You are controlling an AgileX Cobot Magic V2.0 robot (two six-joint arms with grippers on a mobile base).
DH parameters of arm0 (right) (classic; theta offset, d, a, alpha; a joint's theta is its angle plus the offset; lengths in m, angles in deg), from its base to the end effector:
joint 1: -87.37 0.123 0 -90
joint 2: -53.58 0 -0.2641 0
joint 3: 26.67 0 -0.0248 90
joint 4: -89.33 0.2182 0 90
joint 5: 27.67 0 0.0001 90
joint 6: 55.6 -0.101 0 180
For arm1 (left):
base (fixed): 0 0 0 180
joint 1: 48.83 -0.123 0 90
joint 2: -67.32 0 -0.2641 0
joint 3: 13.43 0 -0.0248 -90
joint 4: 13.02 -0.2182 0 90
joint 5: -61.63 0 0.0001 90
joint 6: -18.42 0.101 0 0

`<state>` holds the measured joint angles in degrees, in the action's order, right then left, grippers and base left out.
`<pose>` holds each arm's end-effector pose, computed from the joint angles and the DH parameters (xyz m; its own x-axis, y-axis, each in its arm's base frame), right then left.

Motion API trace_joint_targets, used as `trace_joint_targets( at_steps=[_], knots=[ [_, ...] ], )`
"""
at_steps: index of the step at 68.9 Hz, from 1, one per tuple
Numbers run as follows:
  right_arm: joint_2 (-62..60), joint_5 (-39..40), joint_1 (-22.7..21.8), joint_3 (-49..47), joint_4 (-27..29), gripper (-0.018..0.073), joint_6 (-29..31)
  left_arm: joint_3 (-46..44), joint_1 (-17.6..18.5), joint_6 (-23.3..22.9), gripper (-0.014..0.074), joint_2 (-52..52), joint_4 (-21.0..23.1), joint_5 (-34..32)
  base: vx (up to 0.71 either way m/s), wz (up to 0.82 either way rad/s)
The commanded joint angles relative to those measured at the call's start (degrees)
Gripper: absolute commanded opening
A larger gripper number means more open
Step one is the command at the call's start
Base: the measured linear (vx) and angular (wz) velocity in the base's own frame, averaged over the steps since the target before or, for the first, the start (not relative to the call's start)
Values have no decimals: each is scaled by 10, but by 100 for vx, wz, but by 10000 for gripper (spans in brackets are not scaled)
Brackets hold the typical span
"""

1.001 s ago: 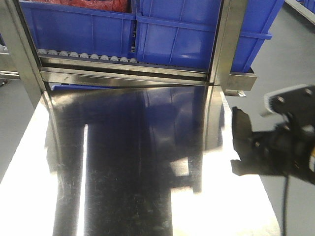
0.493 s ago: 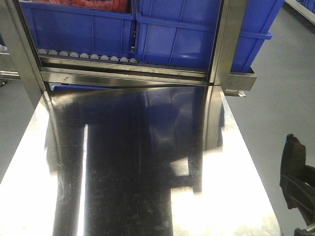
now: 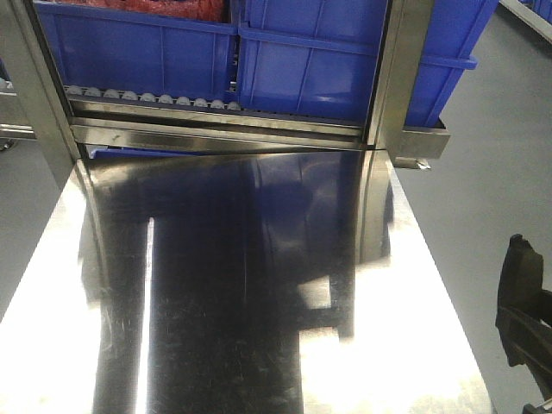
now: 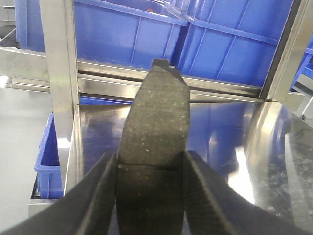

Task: Move and align brake pads A on conveyor
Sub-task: 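Turn the base away from the steel table holding both pads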

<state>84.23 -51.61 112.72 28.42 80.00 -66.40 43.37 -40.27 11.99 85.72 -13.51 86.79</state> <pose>0.0784 0.0298 0.2650 -0.3146 -0.1055 -0.9434 -0.3590 0.9332 0.0154 0.0528 -0.0076 0.2678 -0.1920 -0.0766 -0.9784 0.1260 0.9868 -0.1019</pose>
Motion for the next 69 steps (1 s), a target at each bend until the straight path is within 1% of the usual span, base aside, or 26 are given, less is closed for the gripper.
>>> trace_joint_targets(
  at_steps=[1, 50, 69],
  knots=[
    [2, 52, -1, -18, -10, 56, 0, -17, 0, -1, 98, 5, 5, -59, 0, 0],
    [2, 52, -1, -18, -10, 56, 0, -17, 0, -1, 98, 5, 5, -59, -1, 1],
    [2, 52, -1, -18, -10, 56, 0, -17, 0, -1, 98, 5, 5, -59, -9, 25]
  ],
)
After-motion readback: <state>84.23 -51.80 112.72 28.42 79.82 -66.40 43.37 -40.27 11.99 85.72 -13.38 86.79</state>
